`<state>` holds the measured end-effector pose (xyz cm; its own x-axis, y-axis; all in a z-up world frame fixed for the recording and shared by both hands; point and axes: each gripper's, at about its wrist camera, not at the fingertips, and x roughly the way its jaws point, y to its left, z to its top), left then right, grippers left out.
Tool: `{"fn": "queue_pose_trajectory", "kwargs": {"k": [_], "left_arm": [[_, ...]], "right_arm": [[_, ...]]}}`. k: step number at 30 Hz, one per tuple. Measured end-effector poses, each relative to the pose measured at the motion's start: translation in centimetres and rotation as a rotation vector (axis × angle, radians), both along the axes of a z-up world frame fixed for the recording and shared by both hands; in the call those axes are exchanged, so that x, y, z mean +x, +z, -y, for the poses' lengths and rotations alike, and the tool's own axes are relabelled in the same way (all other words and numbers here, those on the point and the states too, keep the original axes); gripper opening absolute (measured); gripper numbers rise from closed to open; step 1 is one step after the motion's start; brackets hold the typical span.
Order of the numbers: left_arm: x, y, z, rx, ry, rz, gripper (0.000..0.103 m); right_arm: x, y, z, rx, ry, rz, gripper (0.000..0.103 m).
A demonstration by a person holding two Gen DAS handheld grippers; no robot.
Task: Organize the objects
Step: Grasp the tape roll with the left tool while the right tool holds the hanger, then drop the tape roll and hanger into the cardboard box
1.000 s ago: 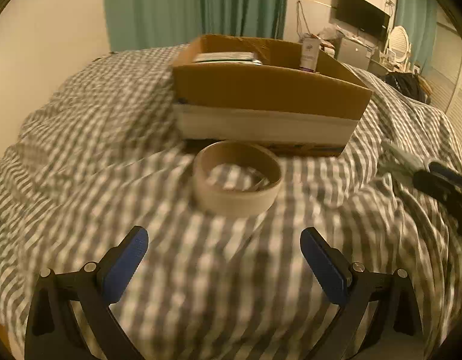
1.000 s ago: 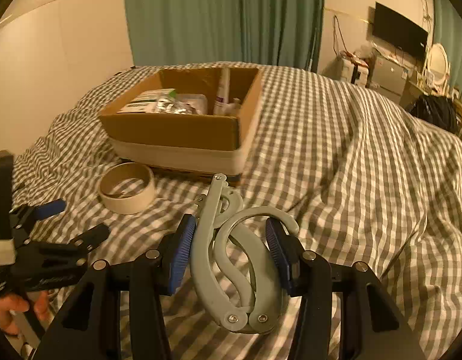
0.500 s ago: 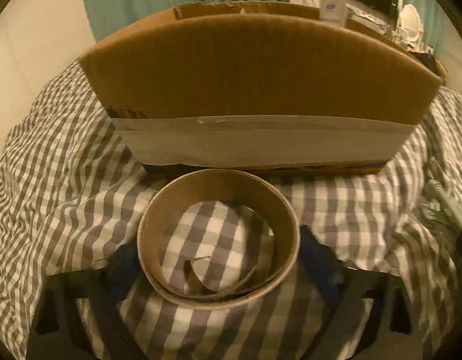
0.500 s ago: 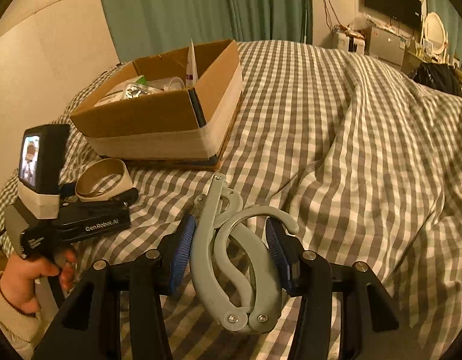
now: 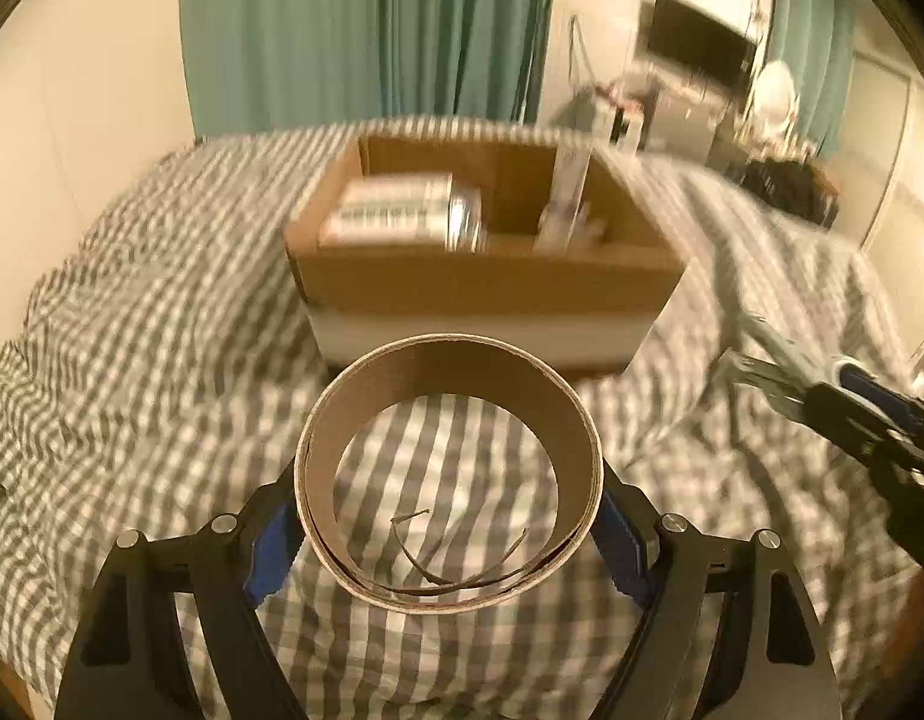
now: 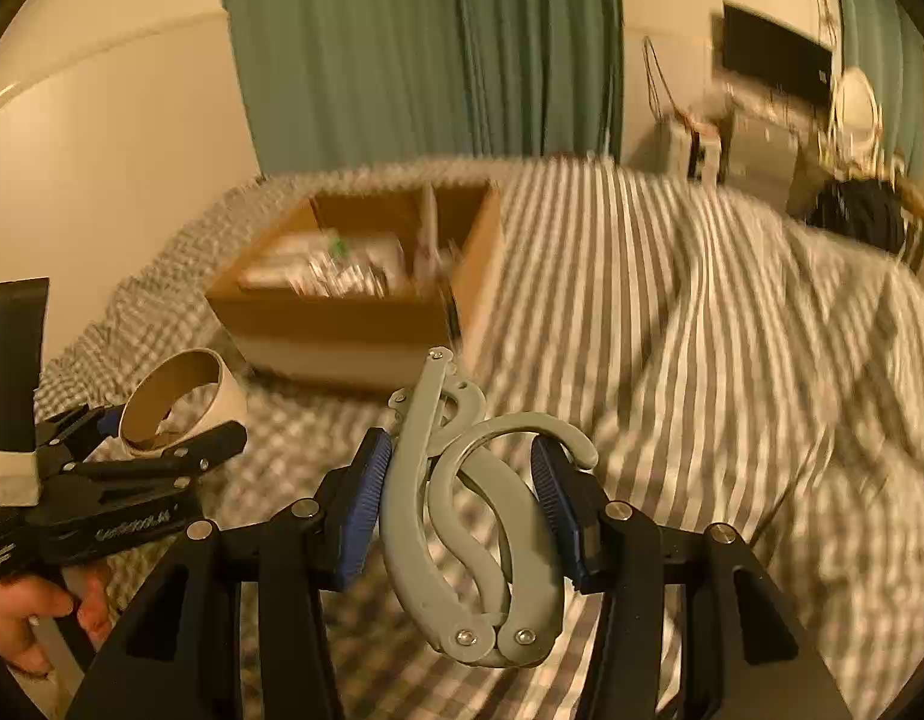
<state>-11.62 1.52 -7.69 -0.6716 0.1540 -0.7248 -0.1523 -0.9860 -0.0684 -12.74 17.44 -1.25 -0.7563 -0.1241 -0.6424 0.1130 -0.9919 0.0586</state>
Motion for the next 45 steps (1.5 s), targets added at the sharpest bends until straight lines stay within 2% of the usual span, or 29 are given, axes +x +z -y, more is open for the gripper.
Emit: {"fn": "queue_pose_trajectory", "kwargs": {"k": [5, 10, 16, 23, 26, 31, 32, 34, 35, 37, 41, 45], "left_arm": [[-1.5, 5.4, 1.1, 0.055, 0.012, -0.084, 0.084], [-5.6, 9.0, 2.2, 0.055, 0.044, -0.146, 0.084], [-12.2, 9.1, 1.4, 0.000, 0.042, -0.158, 0.084], [-18.9, 5.8, -0.8, -0.038, -0.016, -0.113, 0.084], [-20.2, 3.7, -1.7, -0.052, -0.032, -0.093, 0.084], [-20.8, 1.6, -1.9, -0.029, -0.025, -0.051, 0.086], [-21.0, 1.5, -1.8, -0.025, -0.023, -0.043, 0.086], [-21.0, 1.4, -1.8, -0.012, -0.022, -0.029, 0.087], [-20.8, 1.4, -1.8, -0.005, -0.029, -0.023, 0.092], [-20.5, 1.8, -1.8, -0.014, -0.032, -0.023, 0.103], [-19.1, 3.9, -2.2, -0.058, -0.018, -0.058, 0.103], [-16.5, 7.0, -2.0, -0.046, -0.008, -0.098, 0.103]], "right_arm": [[-2.3, 5.7, 1.6, -0.026, 0.052, -0.110, 0.049], [-6.9, 7.9, 2.7, -0.081, 0.068, -0.144, 0.049], [-13.6, 5.8, 1.6, -0.181, 0.055, -0.075, 0.049], [-19.3, 0.5, 1.0, -0.202, 0.028, 0.028, 0.049], [-20.1, -0.9, 0.8, -0.157, 0.011, 0.029, 0.049], [-20.2, -1.0, 0.0, -0.197, 0.013, 0.009, 0.050], [-20.1, -0.8, -0.1, -0.196, 0.009, 0.003, 0.052], [-19.9, 0.0, -0.5, -0.191, -0.006, -0.017, 0.064], [-19.6, 0.6, -0.7, -0.194, -0.016, -0.031, 0.064], [-19.5, 1.5, -1.1, -0.196, -0.027, -0.038, 0.065], [-18.4, 3.9, -1.7, -0.171, -0.059, -0.045, 0.066], [-15.4, 7.2, -1.7, -0.129, -0.065, -0.077, 0.068]]}}
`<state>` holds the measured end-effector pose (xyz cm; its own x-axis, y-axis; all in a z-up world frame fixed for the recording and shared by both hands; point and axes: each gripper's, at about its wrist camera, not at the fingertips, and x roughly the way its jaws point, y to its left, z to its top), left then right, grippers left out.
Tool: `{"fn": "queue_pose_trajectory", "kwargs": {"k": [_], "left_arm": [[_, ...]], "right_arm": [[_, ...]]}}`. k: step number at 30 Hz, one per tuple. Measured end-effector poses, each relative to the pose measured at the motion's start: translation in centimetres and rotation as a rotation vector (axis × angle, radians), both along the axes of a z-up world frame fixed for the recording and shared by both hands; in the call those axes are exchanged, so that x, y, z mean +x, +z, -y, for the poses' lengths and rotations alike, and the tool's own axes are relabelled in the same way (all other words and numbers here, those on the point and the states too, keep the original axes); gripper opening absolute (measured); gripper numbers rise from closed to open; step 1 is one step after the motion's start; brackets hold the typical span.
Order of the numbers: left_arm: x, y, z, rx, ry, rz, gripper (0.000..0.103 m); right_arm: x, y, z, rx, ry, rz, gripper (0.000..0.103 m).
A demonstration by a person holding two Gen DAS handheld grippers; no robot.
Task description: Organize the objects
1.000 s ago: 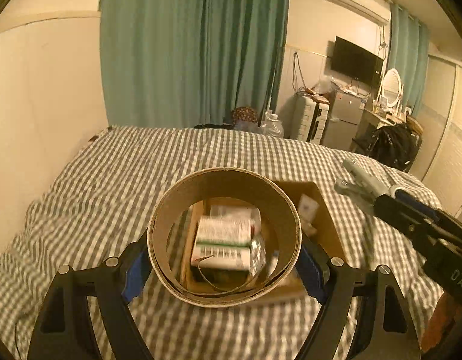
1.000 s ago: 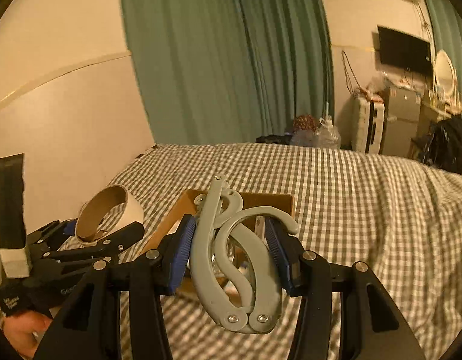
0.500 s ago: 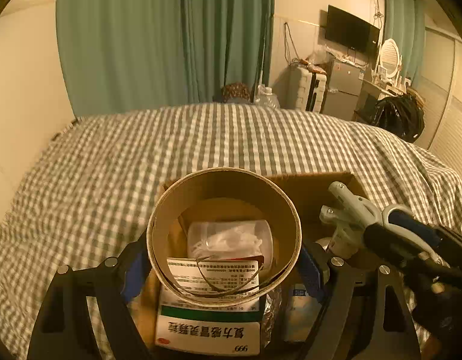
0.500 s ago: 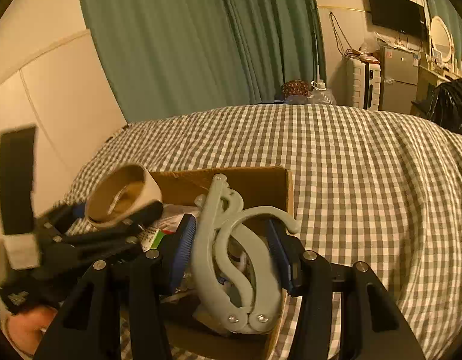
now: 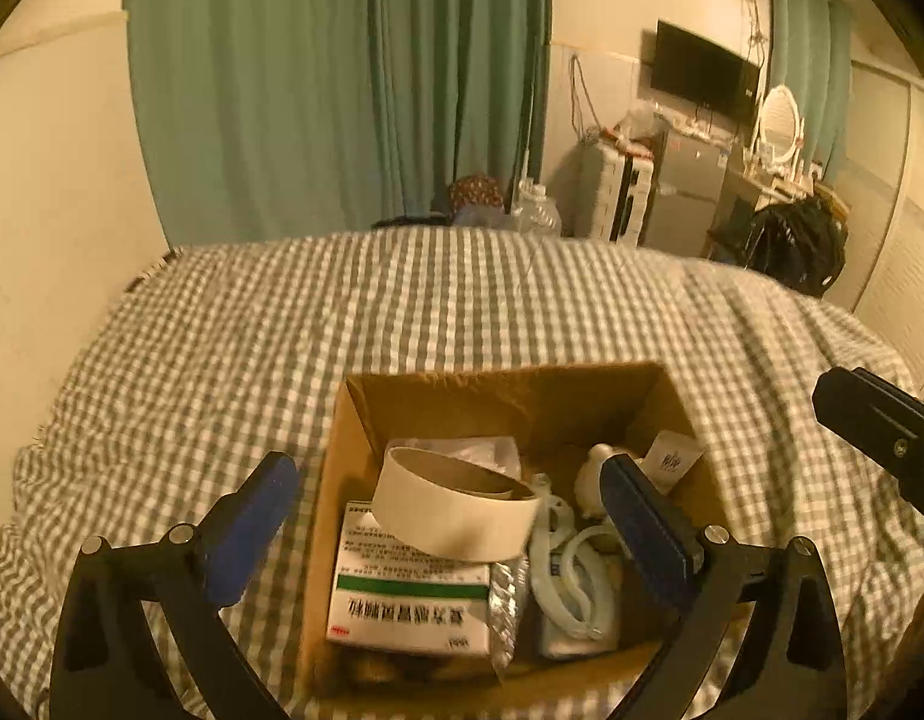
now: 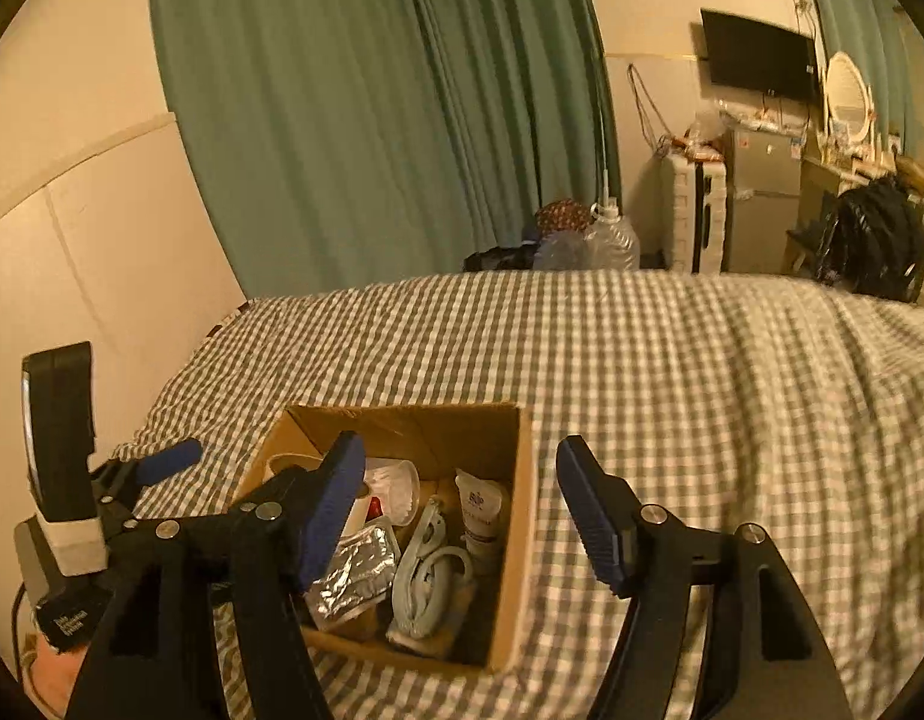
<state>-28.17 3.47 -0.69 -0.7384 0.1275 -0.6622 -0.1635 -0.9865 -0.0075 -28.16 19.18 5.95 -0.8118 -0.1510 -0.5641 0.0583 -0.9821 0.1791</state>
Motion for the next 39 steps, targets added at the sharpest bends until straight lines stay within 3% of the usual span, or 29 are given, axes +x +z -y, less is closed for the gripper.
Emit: {"fn": "queue_pose_trajectory", "kwargs": {"k": [5, 7, 13, 16, 19, 29, 34, 39], "left_arm": [[3.6, 5.0, 0.3, 0.007, 0.014, -0.080, 0.103], [5.8, 7.5, 0.8, 0.013, 0.030, -0.136, 0.103], [12.1, 13.3, 2.7, 0.026, 0.065, -0.291, 0.103], [15.0, 14.6, 3.6, 0.019, 0.095, -0.347, 0.103], [17.7, 15.3, 4.6, 0.017, 0.115, -0.400, 0.103], [23.4, 14.4, 5.5, 0.092, 0.130, -0.499, 0.103], [23.6, 10.9, 4.9, 0.067, 0.193, -0.511, 0.103], [22.8, 6.4, 4.9, 0.085, 0.231, -0.452, 0.103]], "right_arm": [[4.7, 5.2, 0.3, 0.040, 0.002, -0.064, 0.078], [6.4, 6.8, 0.7, 0.061, 0.007, -0.089, 0.086], [12.1, 11.0, 1.8, 0.121, 0.017, -0.170, 0.096], [14.7, 12.1, 1.9, 0.141, 0.007, -0.190, 0.103], [17.0, 12.5, 1.7, 0.139, 0.006, -0.220, 0.103], [20.1, 9.7, 1.1, 0.179, -0.041, -0.259, 0.103], [20.6, 7.0, 1.1, 0.275, -0.068, -0.327, 0.103], [19.3, 3.4, 0.2, 0.250, -0.046, -0.313, 0.103]]}}
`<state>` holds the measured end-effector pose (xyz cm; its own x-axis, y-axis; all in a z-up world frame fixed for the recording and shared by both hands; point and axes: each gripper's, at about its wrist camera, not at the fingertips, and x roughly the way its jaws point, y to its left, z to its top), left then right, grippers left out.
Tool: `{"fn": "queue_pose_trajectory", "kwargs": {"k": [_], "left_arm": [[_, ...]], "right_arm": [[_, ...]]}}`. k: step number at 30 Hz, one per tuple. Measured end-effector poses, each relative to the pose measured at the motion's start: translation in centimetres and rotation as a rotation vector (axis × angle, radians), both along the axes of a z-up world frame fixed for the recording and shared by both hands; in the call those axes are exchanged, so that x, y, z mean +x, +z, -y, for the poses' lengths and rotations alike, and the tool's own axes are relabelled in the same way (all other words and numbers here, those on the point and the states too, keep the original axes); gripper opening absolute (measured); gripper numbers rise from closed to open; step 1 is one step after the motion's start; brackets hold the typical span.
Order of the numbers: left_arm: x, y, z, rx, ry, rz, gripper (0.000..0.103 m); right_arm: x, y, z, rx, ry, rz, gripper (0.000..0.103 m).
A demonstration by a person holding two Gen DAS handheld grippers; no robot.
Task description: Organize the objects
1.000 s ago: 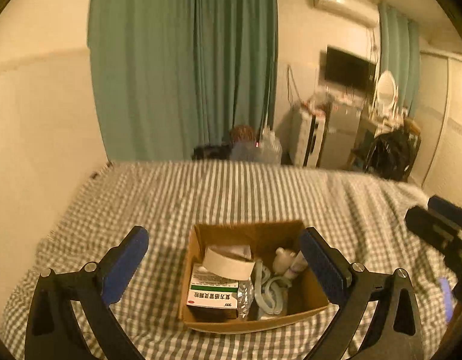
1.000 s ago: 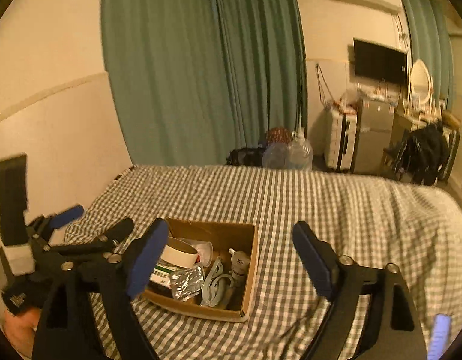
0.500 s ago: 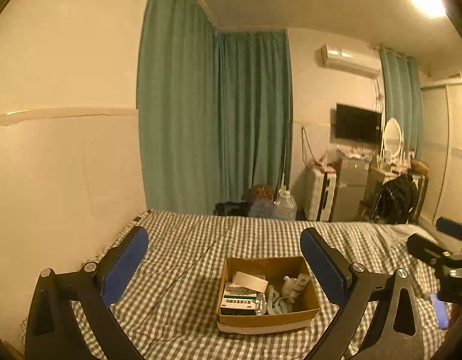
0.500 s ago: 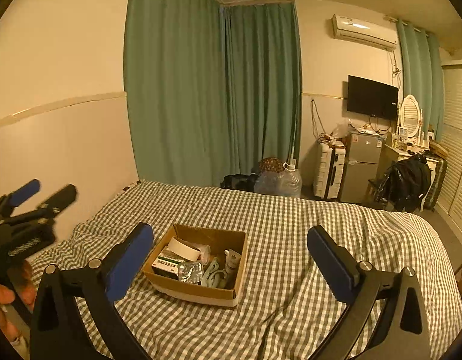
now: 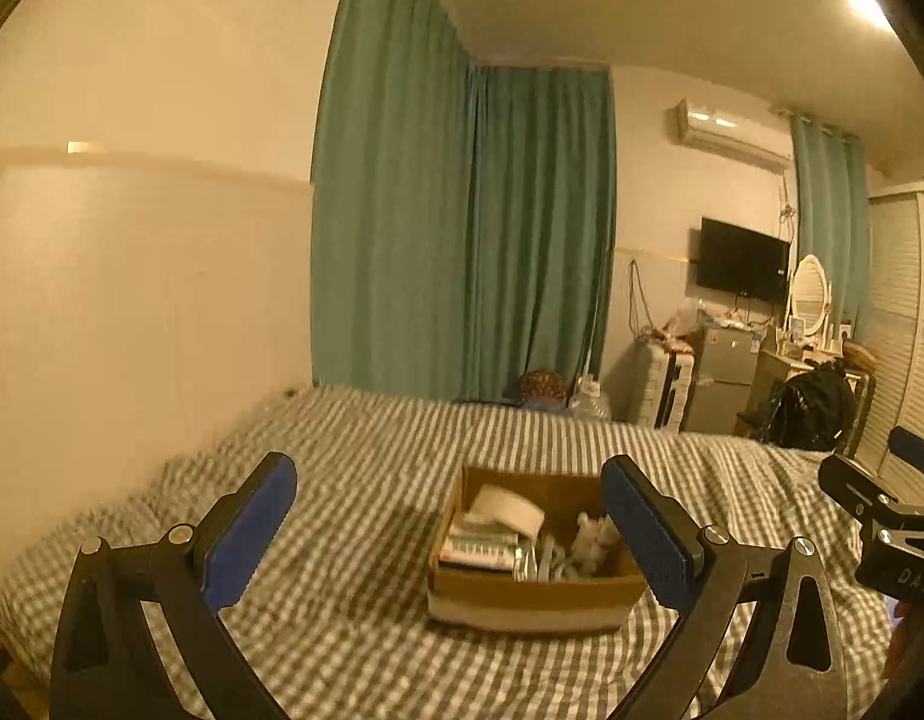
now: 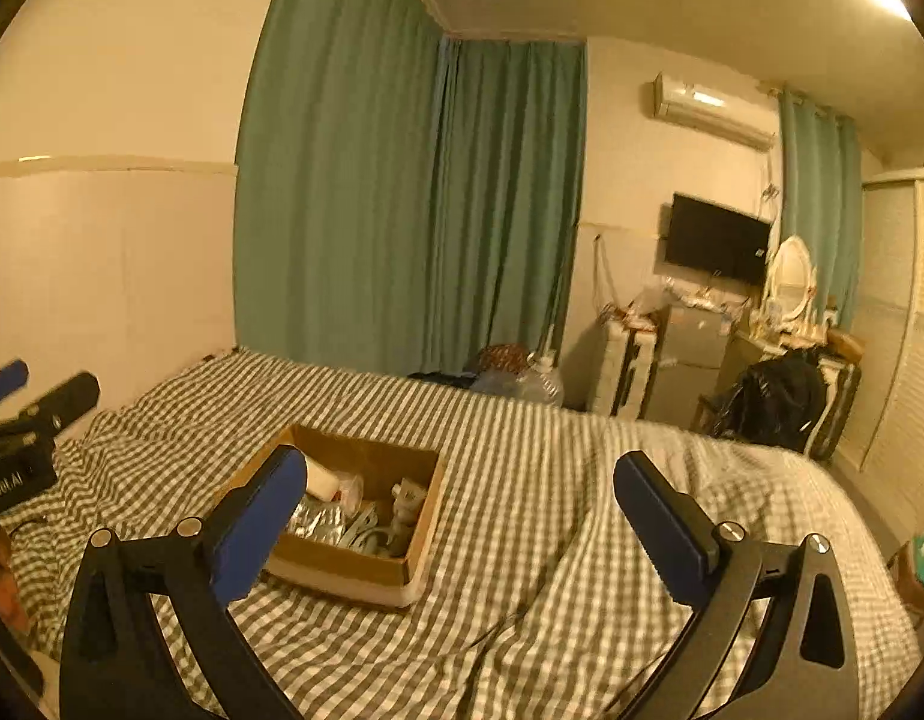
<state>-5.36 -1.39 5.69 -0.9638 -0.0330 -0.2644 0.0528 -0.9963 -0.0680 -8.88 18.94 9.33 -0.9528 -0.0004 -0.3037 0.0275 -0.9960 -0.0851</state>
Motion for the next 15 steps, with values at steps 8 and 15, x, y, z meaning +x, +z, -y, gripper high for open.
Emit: {"fn": "queue_pose_trajectory", "kwargs": {"k": [8, 15], "left_arm": [[-0.5, -3.9, -1.1, -0.018, -0.007, 0.059, 0.103], [-0.8, -4.9, -3.2, -0.068, -0.039, 0.066, 0.103]], "right_arm": [[-2.5, -5.2, -1.8, -0.050, 0.011, 0.087, 0.103], [-3.0, -5.9, -2.8, -0.068, -0.001, 0.110, 0.103]]}}
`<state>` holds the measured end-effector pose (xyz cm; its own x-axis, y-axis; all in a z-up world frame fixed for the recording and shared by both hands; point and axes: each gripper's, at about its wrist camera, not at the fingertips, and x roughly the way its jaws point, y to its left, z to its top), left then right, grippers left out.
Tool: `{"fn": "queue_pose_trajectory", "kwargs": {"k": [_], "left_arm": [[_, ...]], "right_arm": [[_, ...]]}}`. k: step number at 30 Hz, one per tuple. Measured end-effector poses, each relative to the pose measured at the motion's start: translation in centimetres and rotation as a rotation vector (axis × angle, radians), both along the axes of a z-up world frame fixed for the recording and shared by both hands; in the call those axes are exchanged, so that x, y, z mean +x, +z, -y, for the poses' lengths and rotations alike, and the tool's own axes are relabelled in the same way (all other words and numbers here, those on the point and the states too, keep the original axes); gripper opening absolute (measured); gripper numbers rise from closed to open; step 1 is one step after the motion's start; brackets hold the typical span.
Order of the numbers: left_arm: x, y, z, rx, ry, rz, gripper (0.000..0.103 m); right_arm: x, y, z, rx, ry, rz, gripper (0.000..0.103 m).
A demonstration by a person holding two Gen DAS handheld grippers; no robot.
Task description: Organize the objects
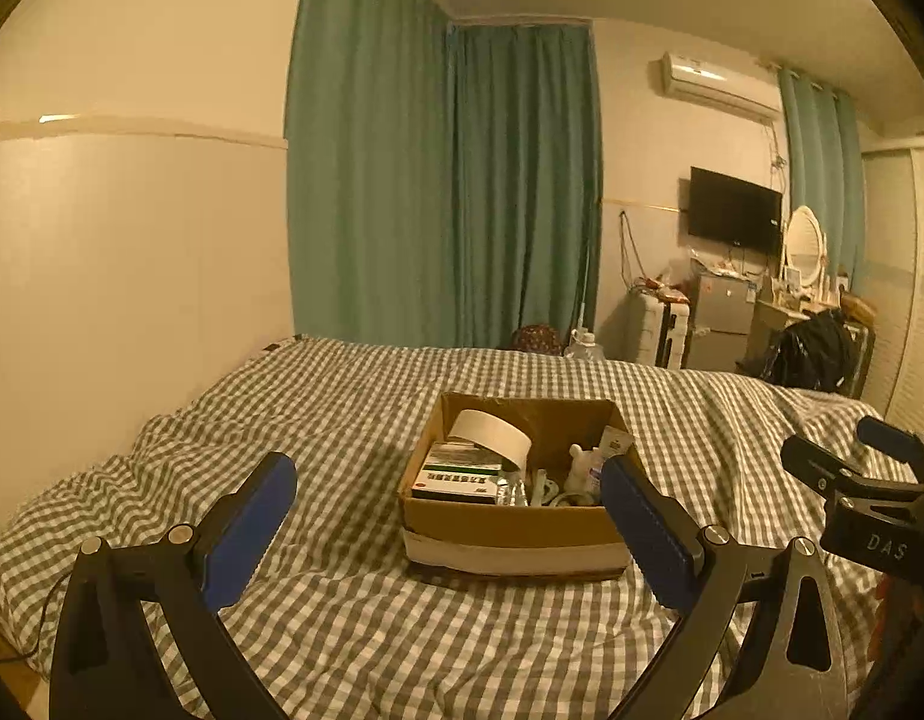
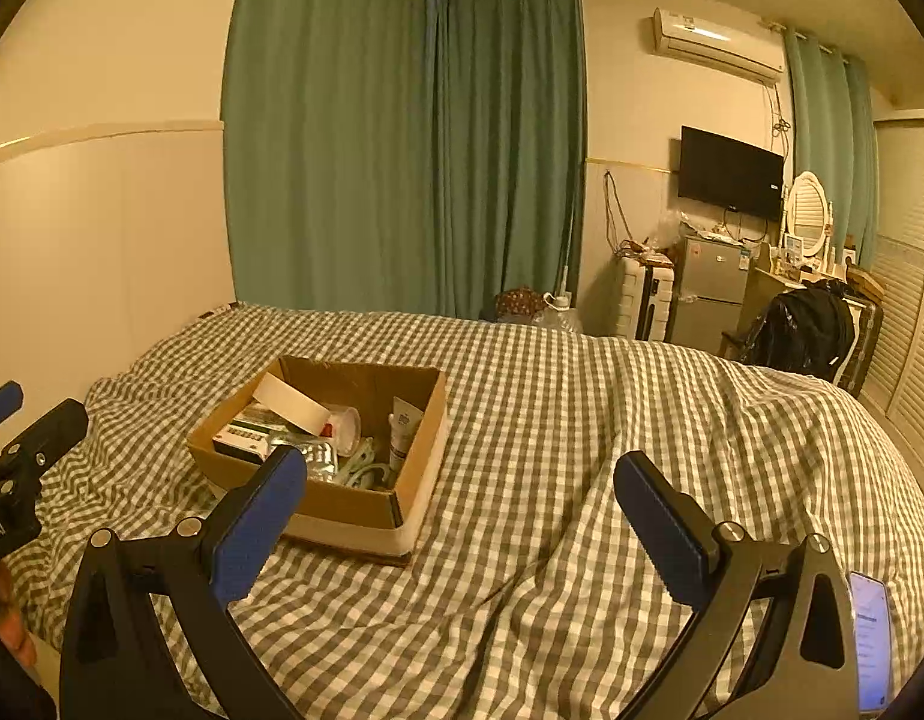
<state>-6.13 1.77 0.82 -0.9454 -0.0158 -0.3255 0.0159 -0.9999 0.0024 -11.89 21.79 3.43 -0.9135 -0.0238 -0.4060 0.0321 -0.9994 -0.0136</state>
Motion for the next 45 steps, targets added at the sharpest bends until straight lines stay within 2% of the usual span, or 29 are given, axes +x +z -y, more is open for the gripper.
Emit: {"fn": "queue_pose_trajectory", "kwargs": {"k": [3, 9, 29, 45], "left_arm": [[-0.2, -0.1, -0.8, -0.036, -0.006, 0.007, 0.103], [-0.1, -0.1, -1.3, -0.060, -0.021, 0.012, 0.103], [-0.8, -1.4, 0.0, -0.014, -0.001, 0.072, 0.103], [-0.5, -1.5, 0.1, -0.005, -0.015, 0.067, 0.103]], "right_arm": [[0.1, 0.2, -0.4, -0.018, -0.004, -0.004, 0.103], [0.2, 0.5, -0.5, -0.019, -0.009, -0.004, 0.103], [-0.1, 0.3, -0.3, -0.027, -0.017, 0.014, 0.103], [-0.1, 0.1, 0.0, -0.009, -0.009, 0.017, 0.103]]}}
